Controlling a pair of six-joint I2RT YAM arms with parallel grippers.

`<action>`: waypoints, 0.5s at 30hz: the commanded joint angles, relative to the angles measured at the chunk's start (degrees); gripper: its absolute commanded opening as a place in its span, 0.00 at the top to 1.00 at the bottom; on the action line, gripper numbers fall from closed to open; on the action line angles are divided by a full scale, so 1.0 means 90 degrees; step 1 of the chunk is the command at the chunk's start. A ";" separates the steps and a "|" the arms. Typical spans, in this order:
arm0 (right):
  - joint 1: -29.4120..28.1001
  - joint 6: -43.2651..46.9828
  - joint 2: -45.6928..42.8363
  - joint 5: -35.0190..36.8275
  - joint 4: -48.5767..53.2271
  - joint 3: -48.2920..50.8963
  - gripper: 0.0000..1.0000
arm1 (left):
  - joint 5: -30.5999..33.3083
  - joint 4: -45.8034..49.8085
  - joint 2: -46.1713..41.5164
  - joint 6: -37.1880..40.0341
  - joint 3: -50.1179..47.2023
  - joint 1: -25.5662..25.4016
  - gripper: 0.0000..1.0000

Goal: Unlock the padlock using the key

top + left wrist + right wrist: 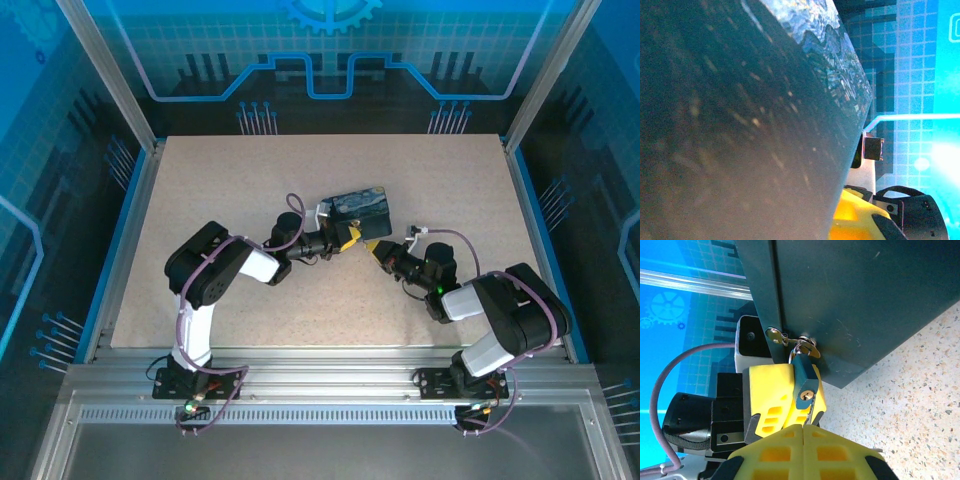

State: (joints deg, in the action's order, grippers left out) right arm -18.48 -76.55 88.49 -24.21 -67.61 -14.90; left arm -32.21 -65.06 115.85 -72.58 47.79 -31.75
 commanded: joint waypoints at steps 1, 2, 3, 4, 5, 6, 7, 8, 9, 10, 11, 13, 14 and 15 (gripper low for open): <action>-0.0104 0.0020 -0.0154 0.0102 -0.0241 0.0027 1.00 | -0.0191 -0.0413 0.0044 -0.0091 -0.0050 -0.0009 1.00; -0.0102 0.0007 -0.0171 0.0110 -0.0232 0.0041 1.00 | -0.0193 -0.0417 0.0047 -0.0094 -0.0060 -0.0008 1.00; -0.0096 0.0023 -0.0190 0.0120 -0.0231 0.0052 1.00 | -0.0196 -0.0413 0.0047 -0.0094 -0.0065 -0.0008 1.00; -0.0094 0.0036 -0.0210 0.0112 -0.0196 0.0050 1.00 | -0.0194 -0.0414 0.0050 -0.0091 -0.0066 -0.0008 1.00; -0.0095 0.0048 -0.0222 0.0111 -0.0165 0.0052 1.00 | -0.0194 -0.0418 0.0049 -0.0090 -0.0061 -0.0008 1.00; -0.0085 0.0055 -0.0233 0.0111 -0.0170 0.0055 1.00 | -0.0196 -0.0418 0.0047 -0.0098 -0.0064 -0.0008 1.00; -0.0084 0.0054 -0.0242 0.0112 -0.0163 0.0075 1.00 | -0.0191 -0.0418 0.0047 -0.0099 -0.0066 0.0002 1.00; -0.0083 0.0053 -0.0242 0.0121 -0.0155 0.0089 1.00 | -0.0191 -0.0418 0.0045 -0.0094 -0.0066 -0.0004 1.00; -0.0085 0.0057 -0.0251 0.0131 -0.0153 0.0090 1.00 | -0.0191 -0.0419 0.0047 -0.0093 -0.0061 -0.0001 1.00; -0.0080 0.0074 -0.0243 0.0131 -0.0135 0.0095 1.00 | -0.0184 -0.0418 0.0047 -0.0092 -0.0068 0.0002 1.00; -0.0080 0.0079 -0.0234 0.0132 -0.0134 0.0090 1.00 | -0.0191 -0.0419 0.0038 -0.0091 -0.0068 0.0002 1.00; -0.0081 0.0075 -0.0183 0.0131 -0.0139 0.0069 1.00 | -0.0199 -0.0429 0.0027 -0.0109 -0.0061 0.0002 1.00; -0.0085 0.0068 -0.0151 0.0131 -0.0169 0.0056 1.00 | -0.0199 -0.0448 0.0028 -0.0119 -0.0065 0.0002 1.00; -0.0083 0.0061 -0.0110 0.0122 -0.0210 0.0034 1.00 | -0.0201 -0.0454 0.0028 -0.0121 -0.0066 0.0001 1.00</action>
State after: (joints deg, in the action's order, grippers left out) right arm -18.48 -76.51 87.35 -24.01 -67.55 -14.48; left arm -32.25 -65.10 115.90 -73.23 47.77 -31.75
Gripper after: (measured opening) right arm 0.061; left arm 0.093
